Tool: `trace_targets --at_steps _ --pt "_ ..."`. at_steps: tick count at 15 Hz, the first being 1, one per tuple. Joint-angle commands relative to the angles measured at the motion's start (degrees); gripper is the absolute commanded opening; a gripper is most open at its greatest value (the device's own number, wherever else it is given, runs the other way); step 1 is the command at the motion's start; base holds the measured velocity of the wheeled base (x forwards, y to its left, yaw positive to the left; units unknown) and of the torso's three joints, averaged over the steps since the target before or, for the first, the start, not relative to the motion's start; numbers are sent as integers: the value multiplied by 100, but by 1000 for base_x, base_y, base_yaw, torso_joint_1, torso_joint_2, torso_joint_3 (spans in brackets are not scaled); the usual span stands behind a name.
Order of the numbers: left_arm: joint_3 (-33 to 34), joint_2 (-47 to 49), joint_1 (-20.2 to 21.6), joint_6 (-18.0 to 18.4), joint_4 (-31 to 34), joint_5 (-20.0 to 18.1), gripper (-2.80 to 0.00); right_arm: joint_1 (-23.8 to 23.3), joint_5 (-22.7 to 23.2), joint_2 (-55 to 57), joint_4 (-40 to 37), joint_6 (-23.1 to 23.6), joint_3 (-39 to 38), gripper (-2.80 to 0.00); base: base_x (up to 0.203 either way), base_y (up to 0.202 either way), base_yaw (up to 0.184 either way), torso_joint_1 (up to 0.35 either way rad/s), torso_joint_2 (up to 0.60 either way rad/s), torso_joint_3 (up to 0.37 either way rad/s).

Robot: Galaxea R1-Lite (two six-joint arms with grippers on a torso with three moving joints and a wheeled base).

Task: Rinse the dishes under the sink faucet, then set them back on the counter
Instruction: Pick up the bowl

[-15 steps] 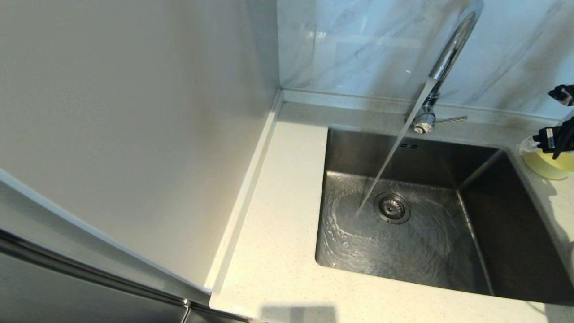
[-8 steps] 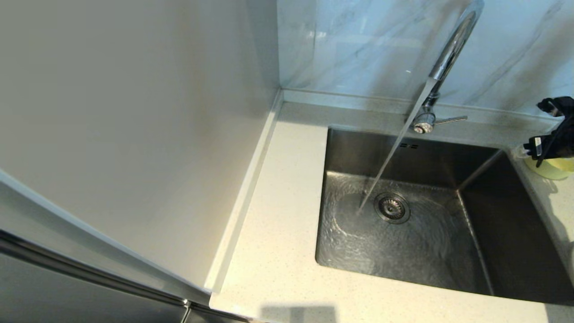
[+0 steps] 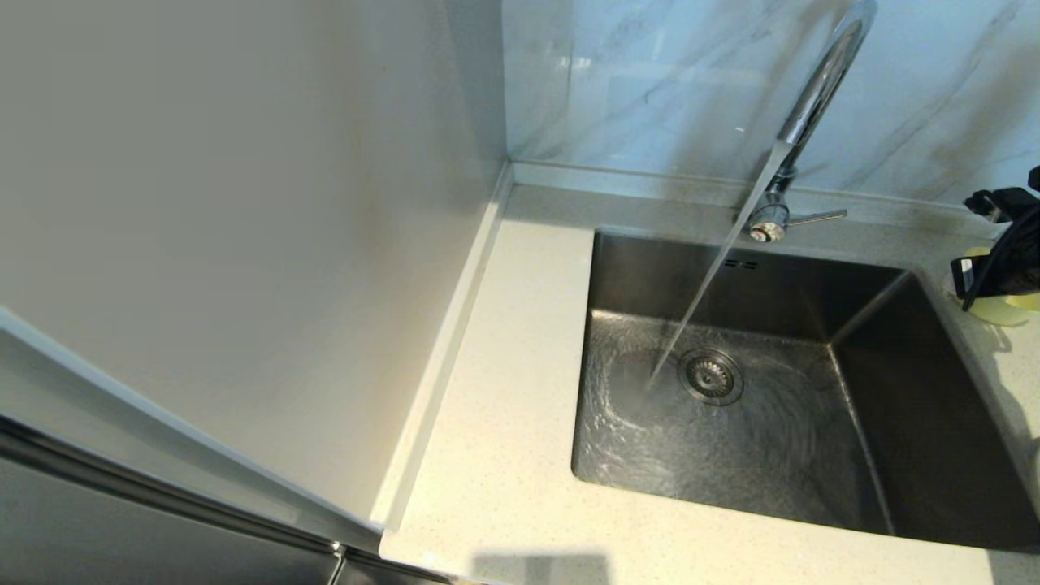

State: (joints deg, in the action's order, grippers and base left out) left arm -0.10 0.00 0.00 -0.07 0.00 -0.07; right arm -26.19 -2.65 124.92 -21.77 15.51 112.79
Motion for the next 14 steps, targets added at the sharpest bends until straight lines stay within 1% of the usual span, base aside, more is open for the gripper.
trace_targets --at_steps 1,4,7,8,10,11,12,14 --pt "1 0 0 -1 0 -1 -280 -1 15 -35 -16 -9 -11 -280 0 0 0 0 0 0" --pt "1 0 -1 -1 0 -1 -280 -1 215 -188 -20 -132 -61 -280 0 0 0 0 0 0" --pt "1 0 0 -1 0 -1 -280 7 329 -455 -22 -144 -229 -280 0 0 0 0 0 0" --pt "1 0 0 -1 0 -1 -280 8 485 -600 -28 -144 -335 -280 0 0 0 0 0 0" --pt "9 0 0 -1 0 -1 -280 2 1043 -1058 -50 -124 -773 -280 0 0 0 0 0 0" --pt "1 0 -8 -1 0 -1 -280 3 1307 -1318 -41 -61 -1193 -280 0 0 0 0 0 0" --pt "1 0 0 -1 0 -1 -280 12 1611 -1674 -33 127 -1688 -280 0 0 0 0 0 0" --pt "1 0 0 -1 0 -1 -280 141 2363 -2442 -42 606 -2598 -280 0 0 0 0 0 0"
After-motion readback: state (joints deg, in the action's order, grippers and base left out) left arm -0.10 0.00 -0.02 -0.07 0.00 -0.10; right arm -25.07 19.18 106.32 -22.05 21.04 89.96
